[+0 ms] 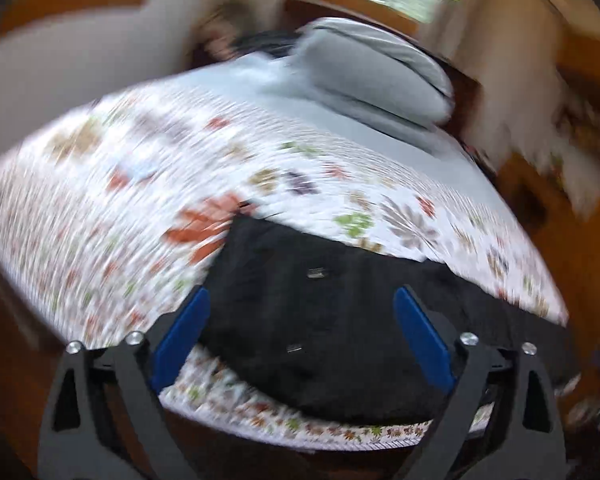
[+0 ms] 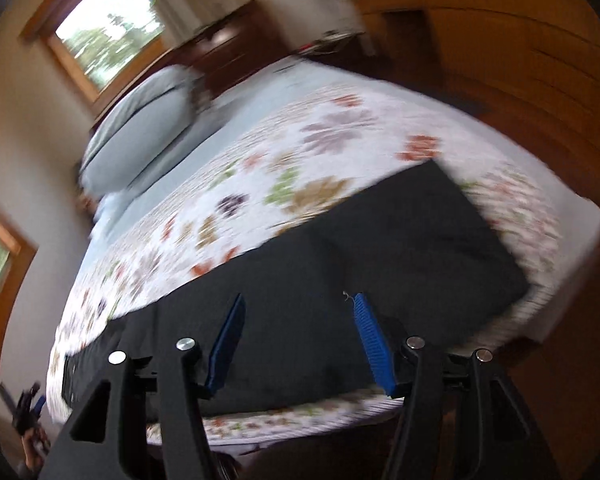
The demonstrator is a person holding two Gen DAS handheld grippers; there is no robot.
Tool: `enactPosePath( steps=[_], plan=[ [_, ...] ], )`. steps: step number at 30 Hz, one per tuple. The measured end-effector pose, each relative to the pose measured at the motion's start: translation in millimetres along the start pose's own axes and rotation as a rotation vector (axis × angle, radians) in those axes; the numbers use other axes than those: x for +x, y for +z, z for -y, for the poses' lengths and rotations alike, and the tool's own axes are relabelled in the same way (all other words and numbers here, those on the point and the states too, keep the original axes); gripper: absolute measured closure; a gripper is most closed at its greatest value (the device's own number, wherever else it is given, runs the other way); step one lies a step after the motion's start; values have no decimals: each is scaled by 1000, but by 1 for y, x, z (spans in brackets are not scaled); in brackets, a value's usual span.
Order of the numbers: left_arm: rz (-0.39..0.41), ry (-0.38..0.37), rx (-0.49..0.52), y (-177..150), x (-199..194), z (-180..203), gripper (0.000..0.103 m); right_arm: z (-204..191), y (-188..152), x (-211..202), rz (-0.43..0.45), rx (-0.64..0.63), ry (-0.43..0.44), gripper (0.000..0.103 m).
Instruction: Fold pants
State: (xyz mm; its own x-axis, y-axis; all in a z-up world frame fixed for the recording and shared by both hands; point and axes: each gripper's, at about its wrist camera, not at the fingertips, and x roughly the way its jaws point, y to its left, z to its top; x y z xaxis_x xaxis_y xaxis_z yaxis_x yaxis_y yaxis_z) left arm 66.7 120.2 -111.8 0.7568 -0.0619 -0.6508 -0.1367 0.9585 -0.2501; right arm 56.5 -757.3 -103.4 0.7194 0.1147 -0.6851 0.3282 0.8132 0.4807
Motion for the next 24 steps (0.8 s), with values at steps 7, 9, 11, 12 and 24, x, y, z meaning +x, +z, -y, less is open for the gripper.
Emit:
enactPosePath(
  steps=[7, 9, 11, 12, 24],
  plan=[
    [-128, 7, 330, -29, 66, 94, 3, 98, -27, 8, -51, 265, -25, 40],
    [-169, 7, 328, -38, 77, 98, 3, 117, -30, 16, -45, 313, 30, 40],
    [-195, 27, 298, -39, 91, 92, 3, 128, -29, 26, -44, 343, 69, 42],
    [-205, 52, 288, -39, 97, 89, 3, 132, -27, 34, -46, 352, 90, 44],
    [-321, 186, 175, -49, 137, 54, 3, 122, 21, 60, -3, 262, 196, 80]
  ],
)
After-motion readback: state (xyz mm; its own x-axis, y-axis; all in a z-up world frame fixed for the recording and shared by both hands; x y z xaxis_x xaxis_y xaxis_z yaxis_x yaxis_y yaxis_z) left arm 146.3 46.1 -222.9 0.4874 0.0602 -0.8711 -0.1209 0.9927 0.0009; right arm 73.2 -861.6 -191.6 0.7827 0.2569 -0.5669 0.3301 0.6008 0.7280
